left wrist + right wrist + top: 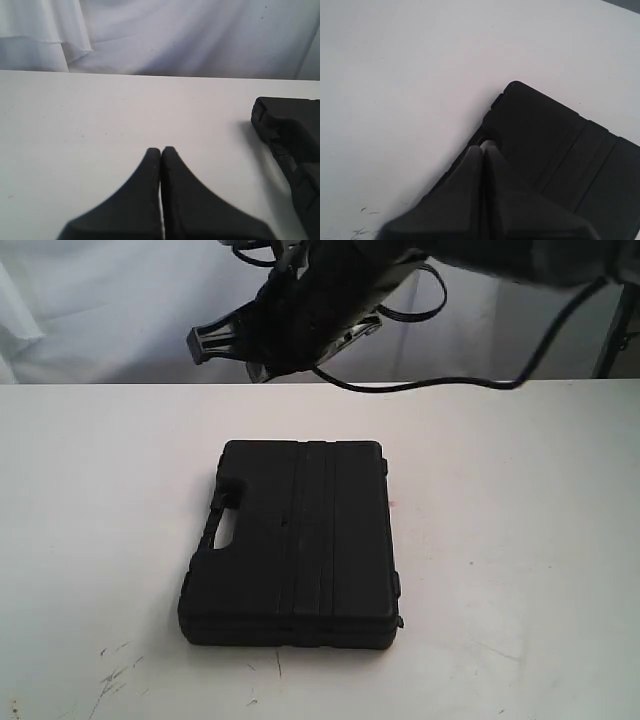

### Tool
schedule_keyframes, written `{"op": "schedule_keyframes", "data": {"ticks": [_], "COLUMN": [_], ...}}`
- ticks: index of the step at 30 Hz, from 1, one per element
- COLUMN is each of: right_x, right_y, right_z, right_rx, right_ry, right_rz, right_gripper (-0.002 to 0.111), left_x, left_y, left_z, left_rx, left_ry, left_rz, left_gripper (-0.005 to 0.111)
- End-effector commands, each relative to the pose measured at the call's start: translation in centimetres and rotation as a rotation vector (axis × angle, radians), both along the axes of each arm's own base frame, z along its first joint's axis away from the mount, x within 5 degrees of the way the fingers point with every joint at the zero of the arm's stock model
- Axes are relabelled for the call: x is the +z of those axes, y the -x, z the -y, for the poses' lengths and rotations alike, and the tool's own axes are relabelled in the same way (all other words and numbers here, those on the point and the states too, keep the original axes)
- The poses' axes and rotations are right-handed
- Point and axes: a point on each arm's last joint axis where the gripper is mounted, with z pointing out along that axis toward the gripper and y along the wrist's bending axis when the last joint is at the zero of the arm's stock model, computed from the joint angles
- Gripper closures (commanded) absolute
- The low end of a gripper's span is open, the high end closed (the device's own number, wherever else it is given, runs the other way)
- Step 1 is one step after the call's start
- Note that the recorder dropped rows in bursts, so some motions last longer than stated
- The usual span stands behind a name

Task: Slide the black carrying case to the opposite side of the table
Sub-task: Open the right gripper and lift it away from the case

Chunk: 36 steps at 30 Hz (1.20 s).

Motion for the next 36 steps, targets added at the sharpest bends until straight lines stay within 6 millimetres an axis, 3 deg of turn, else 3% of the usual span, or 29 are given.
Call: {"op": "schedule_keyframes", "data": {"ticks": [1,13,26,31,36], "right_x": [0.9,3.6,7.0,7.8,7.8], "right_y": [1.9,8.1,11.1,12.7,14.6], "right_z": [2.5,8.9,12.2,14.3,16.7], "right_rx": [0.003,-0.002,0.013,-0.002,-0.009], "right_ry": [-0.026,-0.085,-0.069,-0.004,-0.037], "right_rz": [0.096,0.185,0.259,0.235,0.354], "right_gripper": [0.108,0.108,0.108,0.108,0.108], "left_x": [-0.1,-0.1,-0.1,-0.1,-0.1], "left_y": [0.0,0.0,0.0,0.0,0.0], "left_z": [0.0,0.0,0.0,0.0,0.0], "left_rx": [0.001,0.0,0.001,0.001,0.0], "left_ry": [0.006,0.004,0.007,0.007,0.005], "left_rz": [0.008,0.008,0.008,0.008,0.008], "left_gripper": [0.107,0.107,0.107,0.107,0.107]}}
